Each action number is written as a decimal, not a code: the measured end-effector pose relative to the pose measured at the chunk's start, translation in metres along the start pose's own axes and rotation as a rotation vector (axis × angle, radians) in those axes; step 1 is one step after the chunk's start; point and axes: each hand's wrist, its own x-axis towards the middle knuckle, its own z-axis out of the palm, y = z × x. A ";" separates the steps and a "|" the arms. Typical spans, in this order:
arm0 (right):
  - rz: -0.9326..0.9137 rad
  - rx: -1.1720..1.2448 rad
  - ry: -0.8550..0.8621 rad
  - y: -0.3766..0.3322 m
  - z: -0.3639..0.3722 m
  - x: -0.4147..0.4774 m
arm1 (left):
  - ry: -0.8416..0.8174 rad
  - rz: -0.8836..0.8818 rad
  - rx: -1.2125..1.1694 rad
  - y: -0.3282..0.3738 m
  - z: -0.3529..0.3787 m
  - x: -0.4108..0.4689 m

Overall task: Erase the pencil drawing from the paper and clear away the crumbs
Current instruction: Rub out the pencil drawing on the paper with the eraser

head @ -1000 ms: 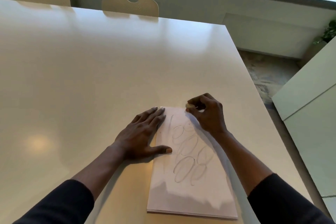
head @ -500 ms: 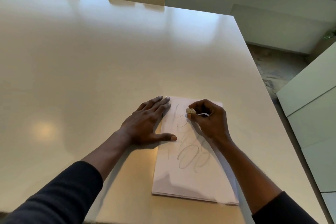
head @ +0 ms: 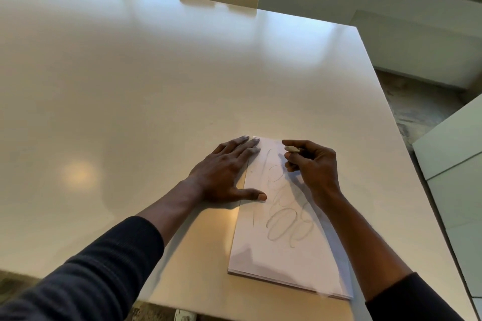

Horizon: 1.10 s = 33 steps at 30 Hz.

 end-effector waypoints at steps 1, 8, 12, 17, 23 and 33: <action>0.006 0.001 -0.003 0.001 0.001 0.001 | 0.001 -0.001 0.000 -0.001 0.001 0.000; -0.114 -0.271 -0.001 0.009 0.010 0.017 | 0.004 0.001 0.002 -0.003 0.003 0.002; -0.184 -0.401 0.009 0.007 0.014 0.023 | 0.007 0.003 -0.011 -0.004 0.005 0.002; -0.269 -0.498 -0.017 0.012 0.017 0.029 | 0.007 -0.001 -0.017 -0.003 0.005 0.002; -0.262 -0.540 -0.035 0.013 0.017 0.033 | -0.008 -0.010 -0.019 -0.003 0.005 0.002; -0.229 -0.502 -0.070 0.013 0.014 0.035 | 0.005 -0.003 -0.014 -0.003 0.006 0.003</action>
